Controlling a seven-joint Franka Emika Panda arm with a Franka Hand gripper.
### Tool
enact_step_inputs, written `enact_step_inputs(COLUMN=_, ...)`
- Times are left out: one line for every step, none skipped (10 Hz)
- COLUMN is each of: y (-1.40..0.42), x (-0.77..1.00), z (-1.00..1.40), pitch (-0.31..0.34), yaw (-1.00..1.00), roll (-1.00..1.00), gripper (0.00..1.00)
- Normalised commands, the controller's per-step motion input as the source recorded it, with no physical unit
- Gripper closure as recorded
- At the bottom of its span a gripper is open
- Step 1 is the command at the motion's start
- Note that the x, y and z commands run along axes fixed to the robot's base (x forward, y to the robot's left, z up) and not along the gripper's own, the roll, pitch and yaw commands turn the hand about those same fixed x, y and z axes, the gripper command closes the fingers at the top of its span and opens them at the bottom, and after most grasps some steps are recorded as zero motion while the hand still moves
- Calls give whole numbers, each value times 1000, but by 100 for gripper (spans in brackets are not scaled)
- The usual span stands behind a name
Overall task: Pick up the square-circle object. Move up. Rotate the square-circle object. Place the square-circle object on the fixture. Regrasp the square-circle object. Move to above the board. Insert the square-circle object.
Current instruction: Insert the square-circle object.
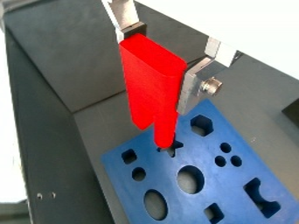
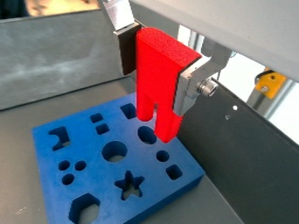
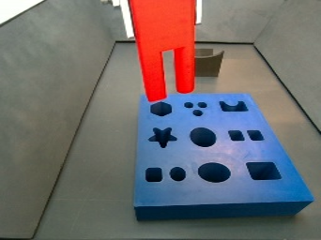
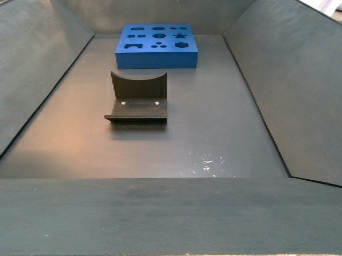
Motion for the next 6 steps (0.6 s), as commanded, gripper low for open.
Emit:
enact_step_inputs(y=-340, x=0, z=0, pitch=-244, yaw=400, roll=469, gripper=100)
enact_step_inputs(y=-266, x=0, z=0, pitch=-106, yaw=126, roll=306, gripper=100)
enact_step_inputs(y=-334, x=49, z=-54, pitch=-111, yaw=91, roll=483, gripper=100)
enact_step_inputs(y=-126, x=0, z=-134, pitch=-30, yaw=3, roll=310, gripper=100)
enact_step_inputs(y=-137, x=0, z=-143, pitch=0, yaw=-17, roll=364, gripper=100)
enact_step_inputs(y=-123, x=0, z=-311, pitch=0, yaw=-3, roll=346, gripper=100)
